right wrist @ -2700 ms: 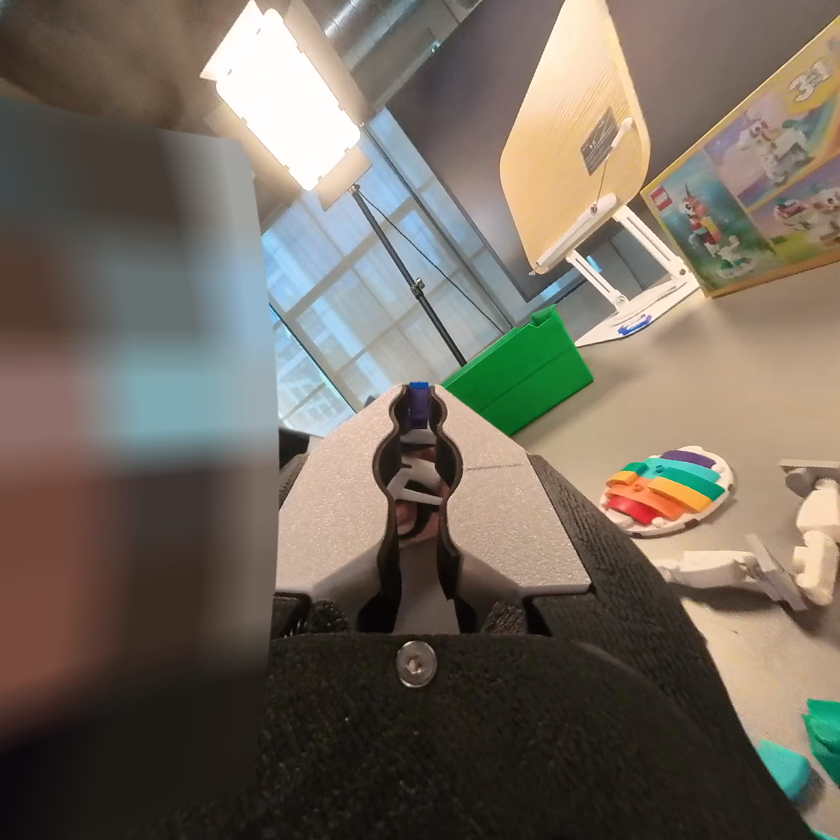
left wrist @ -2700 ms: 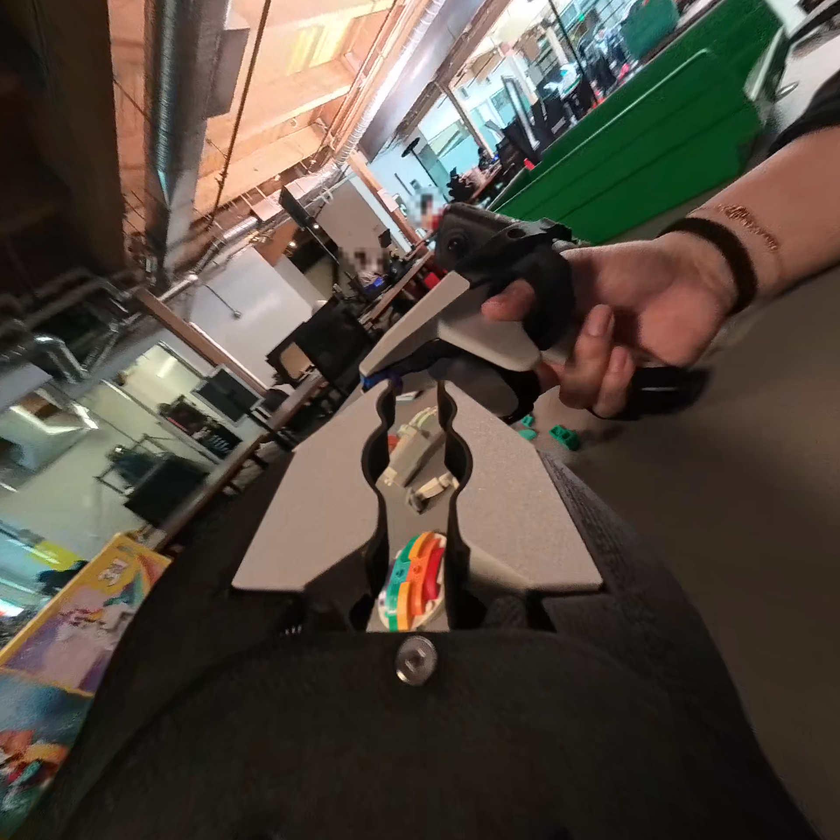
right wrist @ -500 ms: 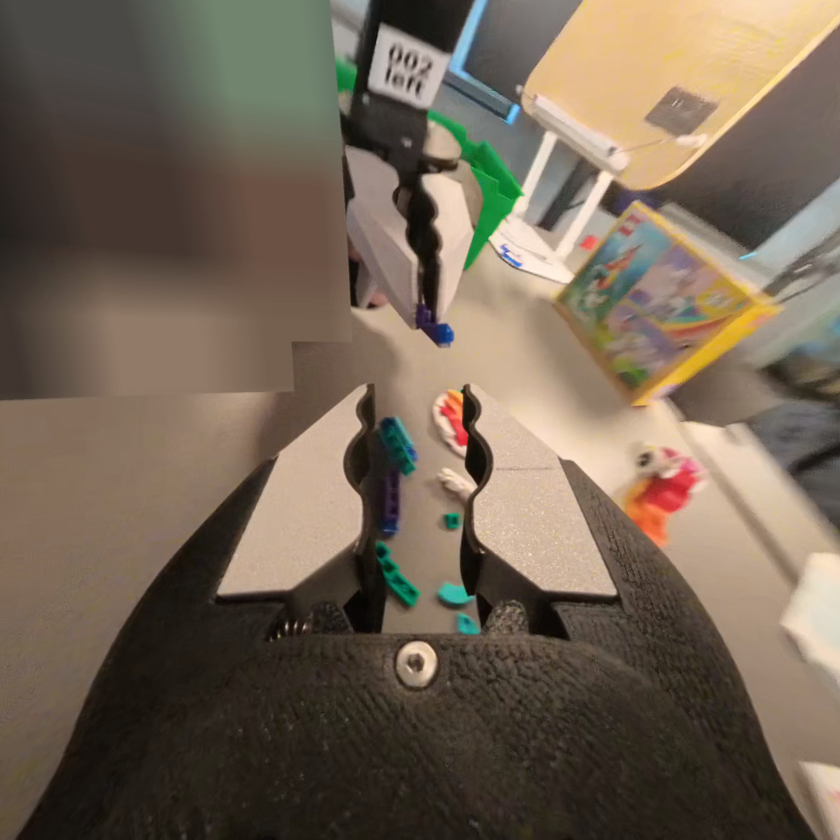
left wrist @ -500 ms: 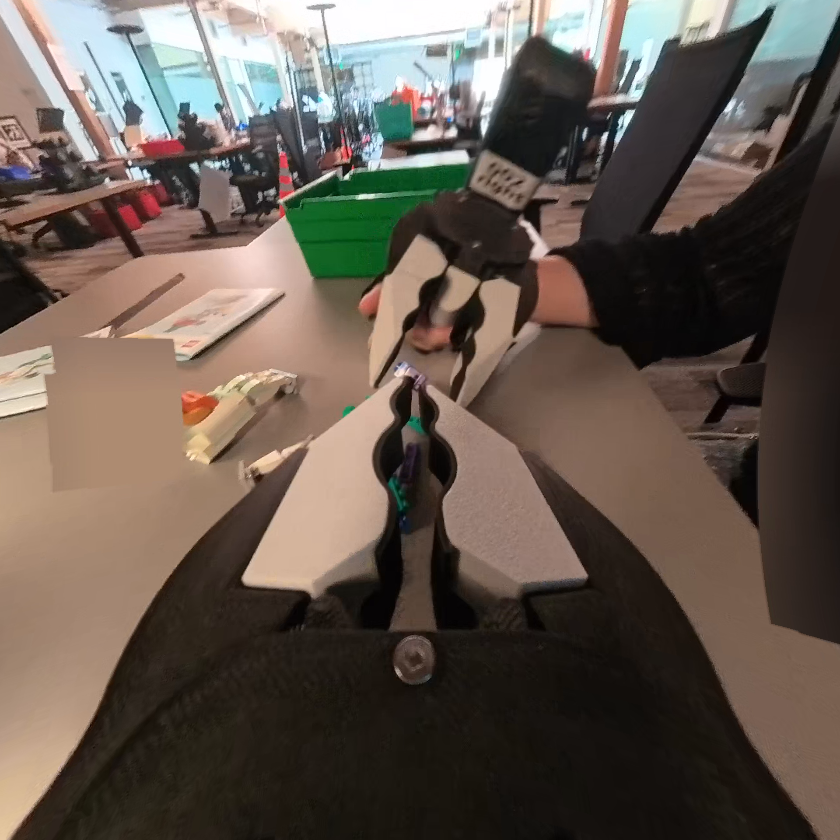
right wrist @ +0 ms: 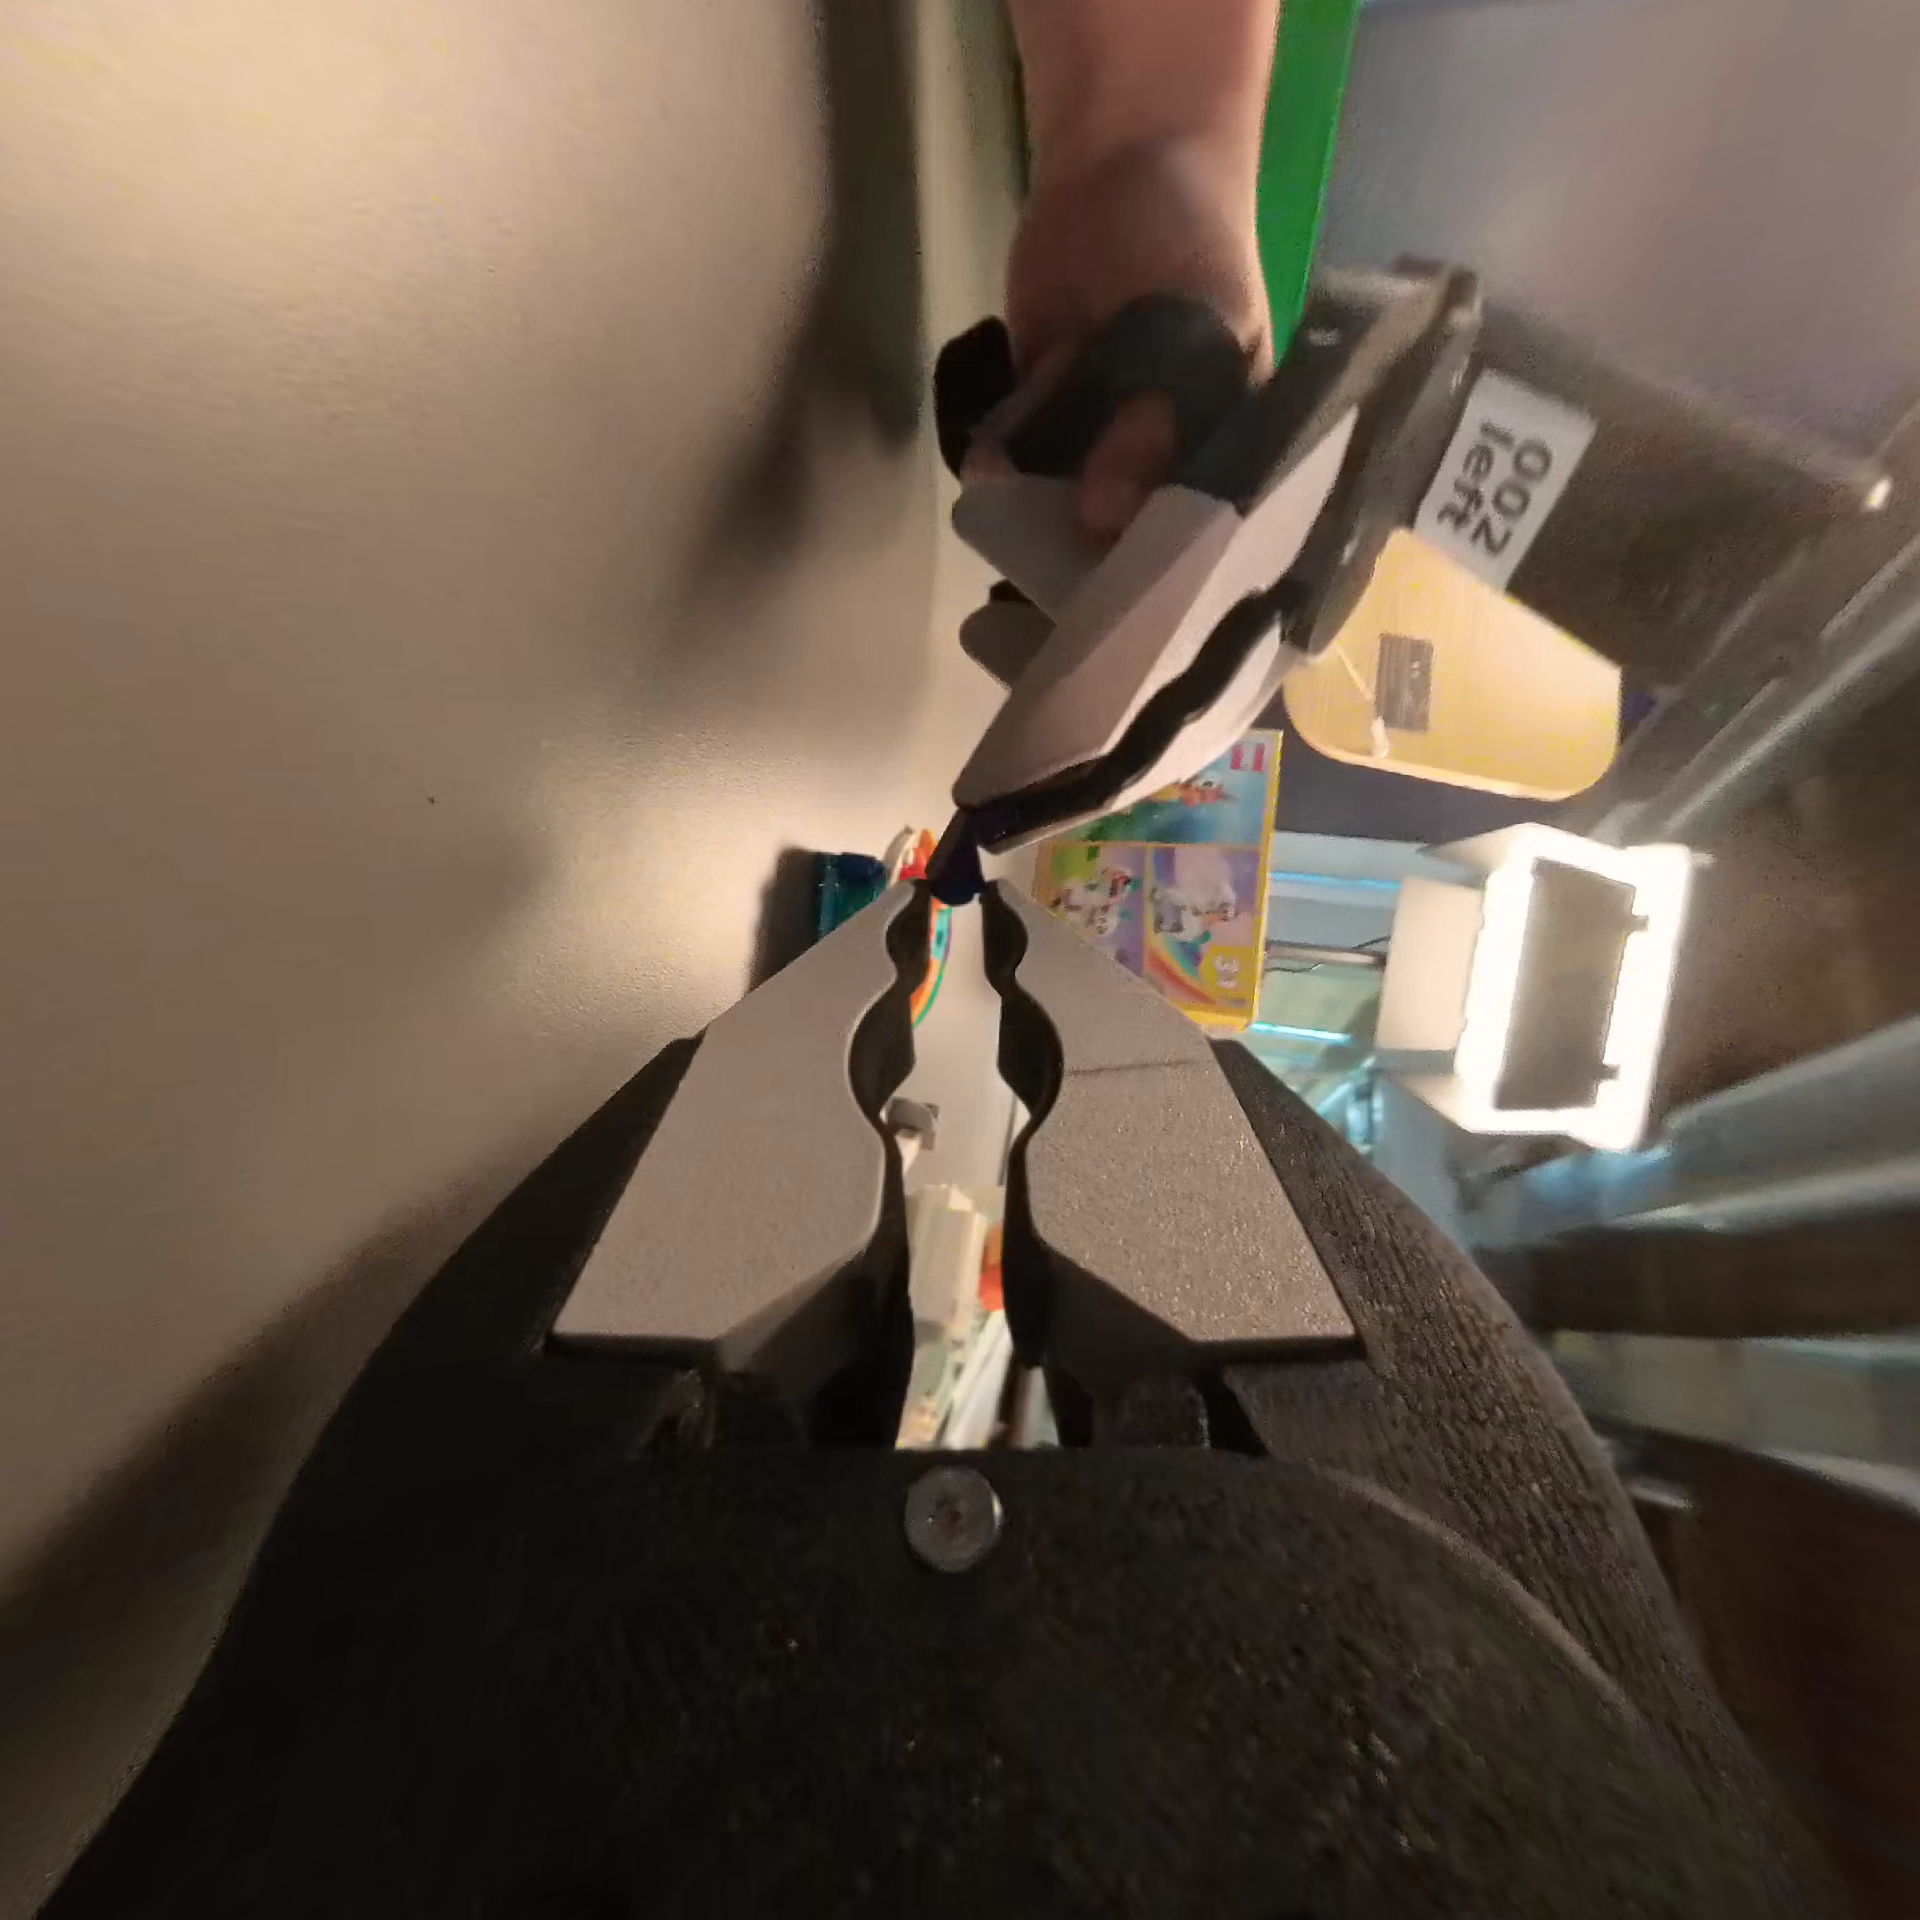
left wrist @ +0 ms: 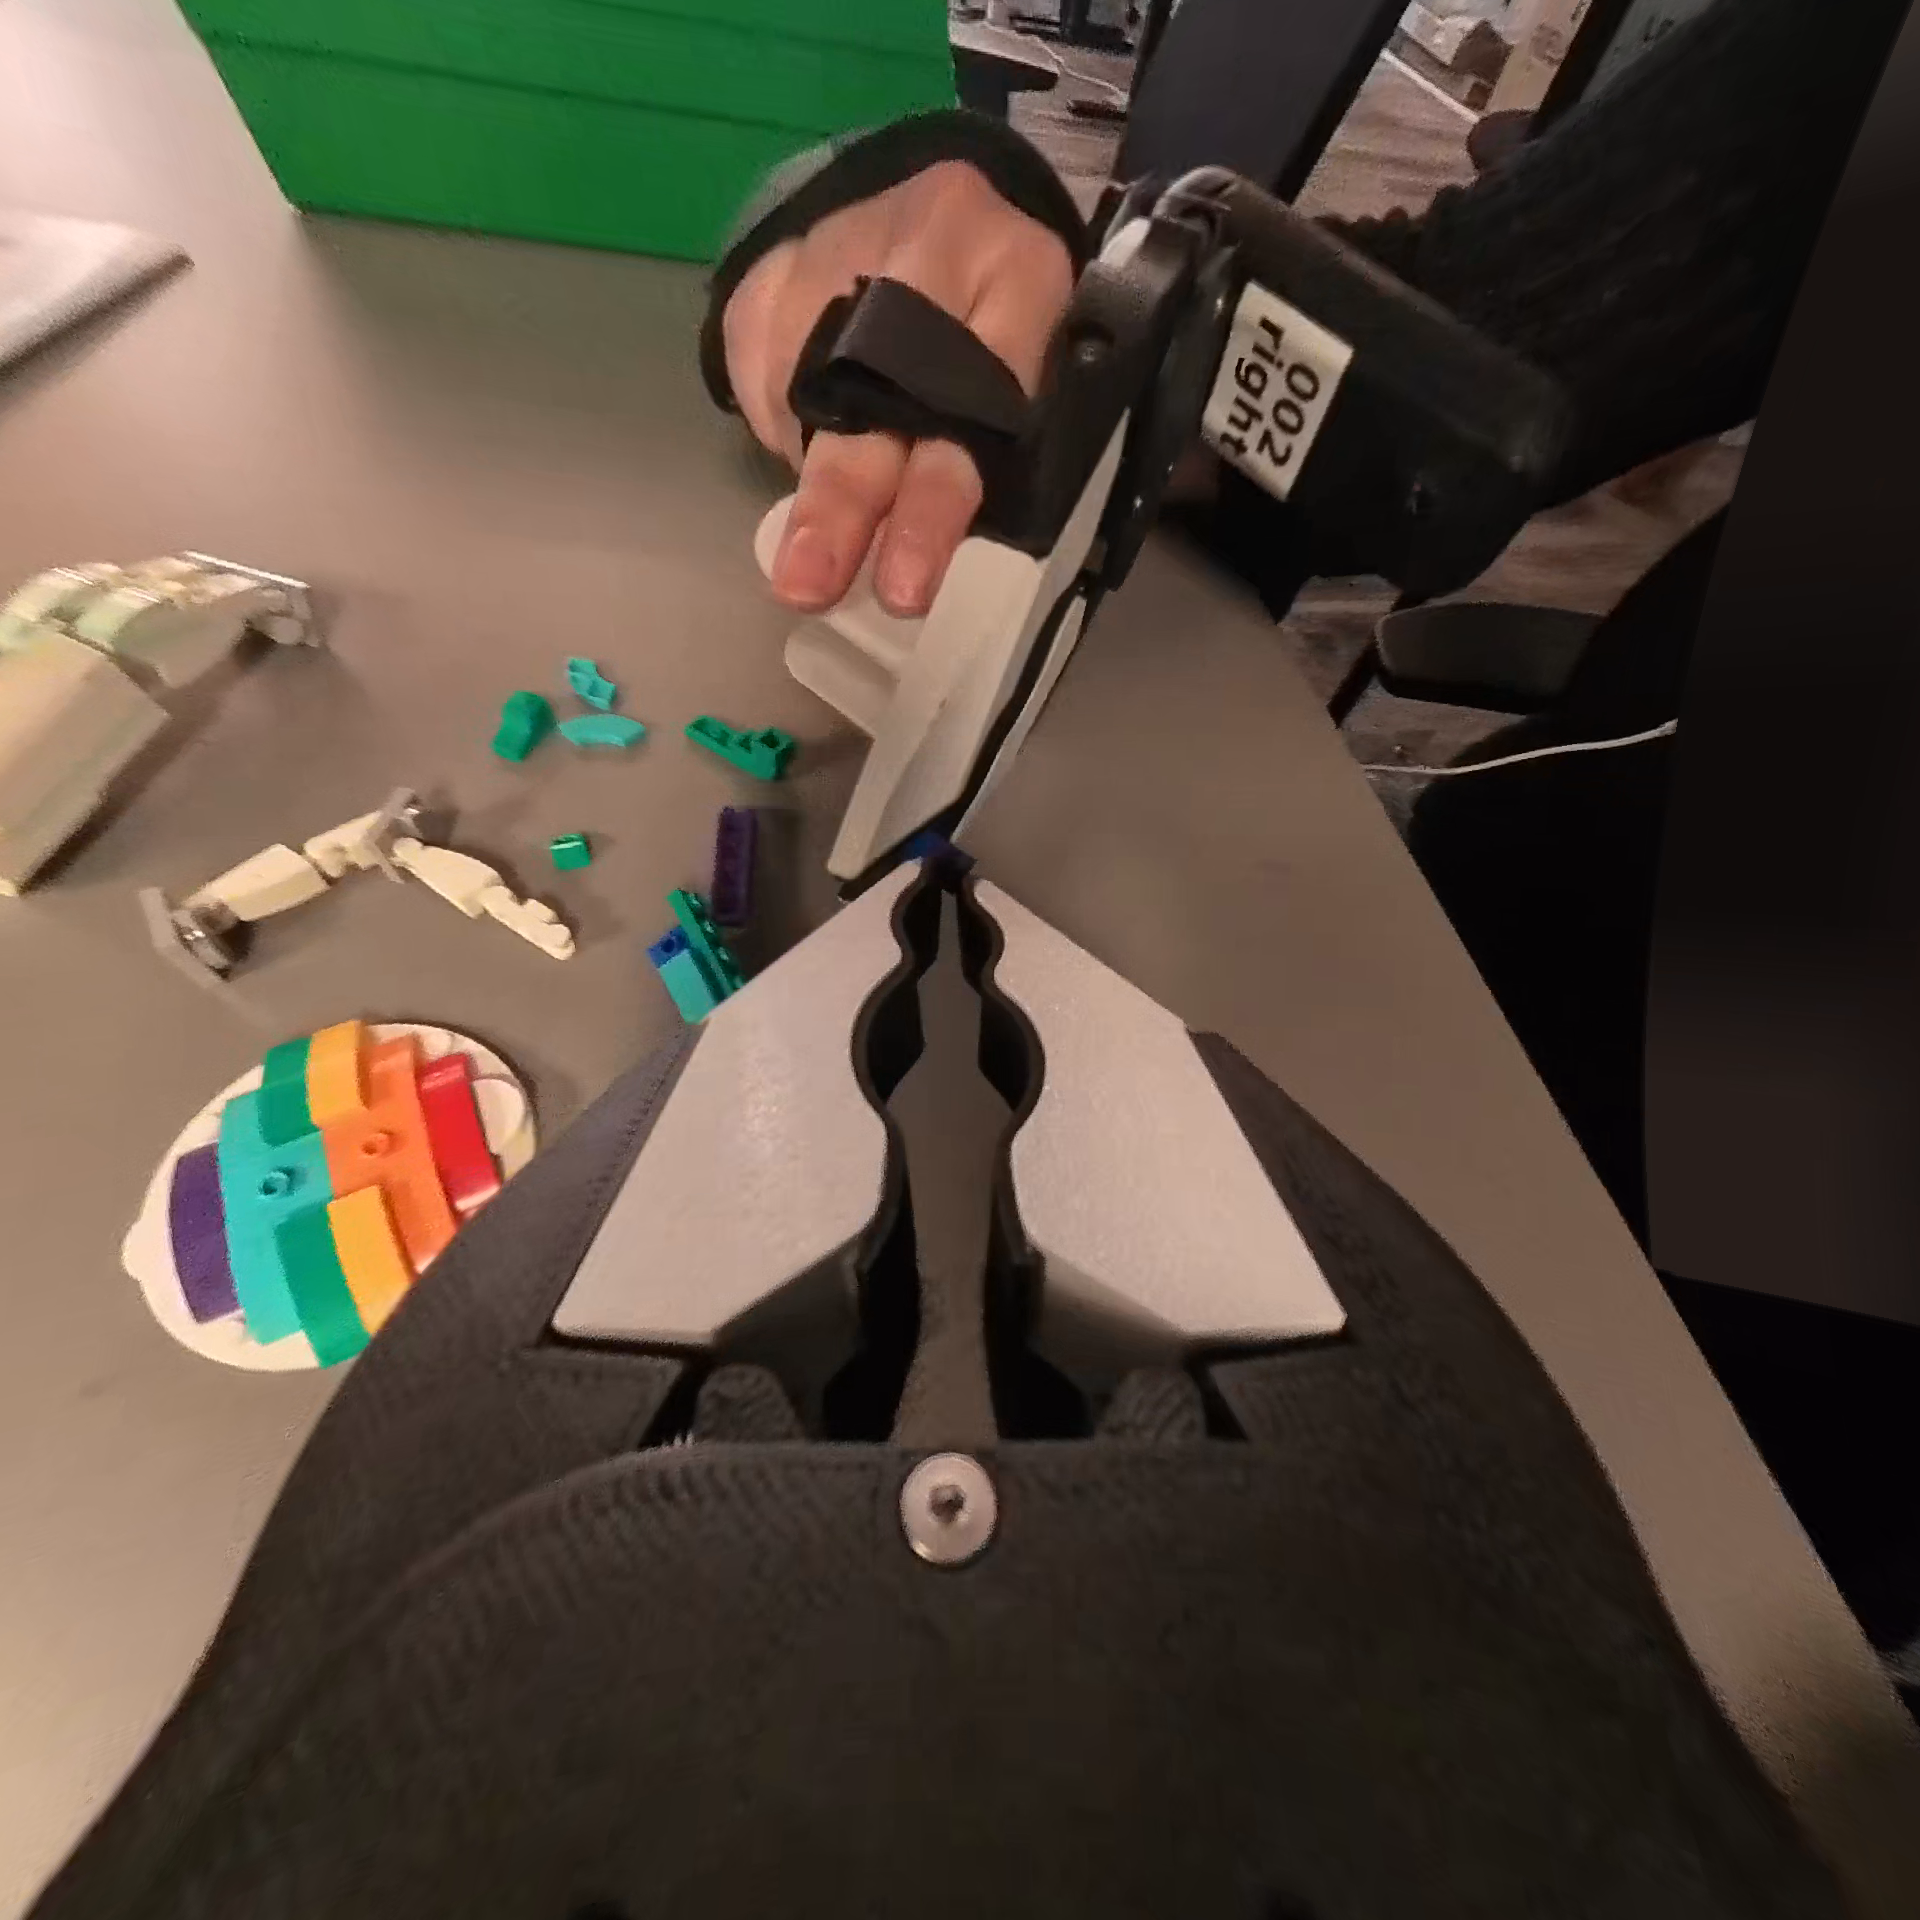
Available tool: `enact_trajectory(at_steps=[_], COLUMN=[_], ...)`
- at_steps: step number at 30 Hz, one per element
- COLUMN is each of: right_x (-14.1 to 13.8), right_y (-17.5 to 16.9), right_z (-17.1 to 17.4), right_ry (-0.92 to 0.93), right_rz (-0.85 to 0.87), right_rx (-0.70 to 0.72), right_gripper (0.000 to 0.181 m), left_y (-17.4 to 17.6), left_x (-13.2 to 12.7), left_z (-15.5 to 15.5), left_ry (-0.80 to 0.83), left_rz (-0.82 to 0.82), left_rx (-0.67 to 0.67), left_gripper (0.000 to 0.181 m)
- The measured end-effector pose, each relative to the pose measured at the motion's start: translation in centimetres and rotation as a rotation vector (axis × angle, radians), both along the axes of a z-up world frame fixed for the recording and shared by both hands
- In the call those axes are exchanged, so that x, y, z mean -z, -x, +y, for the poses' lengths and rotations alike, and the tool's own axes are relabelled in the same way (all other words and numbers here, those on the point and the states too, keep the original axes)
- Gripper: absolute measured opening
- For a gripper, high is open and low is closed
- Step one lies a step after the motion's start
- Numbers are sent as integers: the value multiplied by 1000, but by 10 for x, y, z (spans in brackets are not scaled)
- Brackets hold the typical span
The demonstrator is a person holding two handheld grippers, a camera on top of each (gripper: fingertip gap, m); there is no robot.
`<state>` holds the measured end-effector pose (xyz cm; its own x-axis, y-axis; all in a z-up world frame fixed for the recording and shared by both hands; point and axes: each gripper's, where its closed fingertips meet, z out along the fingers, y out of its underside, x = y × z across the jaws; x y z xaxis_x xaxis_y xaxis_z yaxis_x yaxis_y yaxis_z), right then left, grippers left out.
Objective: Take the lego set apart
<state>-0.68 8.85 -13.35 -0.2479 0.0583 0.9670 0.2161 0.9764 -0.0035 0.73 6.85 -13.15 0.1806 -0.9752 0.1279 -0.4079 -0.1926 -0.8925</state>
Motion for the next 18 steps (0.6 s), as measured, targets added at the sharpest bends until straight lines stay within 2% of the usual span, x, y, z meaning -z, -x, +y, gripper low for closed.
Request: enact_trajectory(at_steps=[4,7,14,16,18], right_x=[6,6,0,8,10], right_y=[0,-1,0,1,4], right_z=[-5,-1,21,21,24], right_ry=[-77,-68,307,375,370], right_rz=[-49,-67,-27,-58,-44], right_rx=[-13,30,212,220,232], right_gripper=[7,5,0,0,0], left_y=[0,1,7,10,13], left_x=[6,6,-12,-22,-22], left_z=[-5,-3,20,23,23], left_ry=[52,18,-280,-300,-245], left_rz=[16,26,44,10,-7], left_rx=[23,13,-126,-150,-149], left_gripper=[2,2,2,2,2])
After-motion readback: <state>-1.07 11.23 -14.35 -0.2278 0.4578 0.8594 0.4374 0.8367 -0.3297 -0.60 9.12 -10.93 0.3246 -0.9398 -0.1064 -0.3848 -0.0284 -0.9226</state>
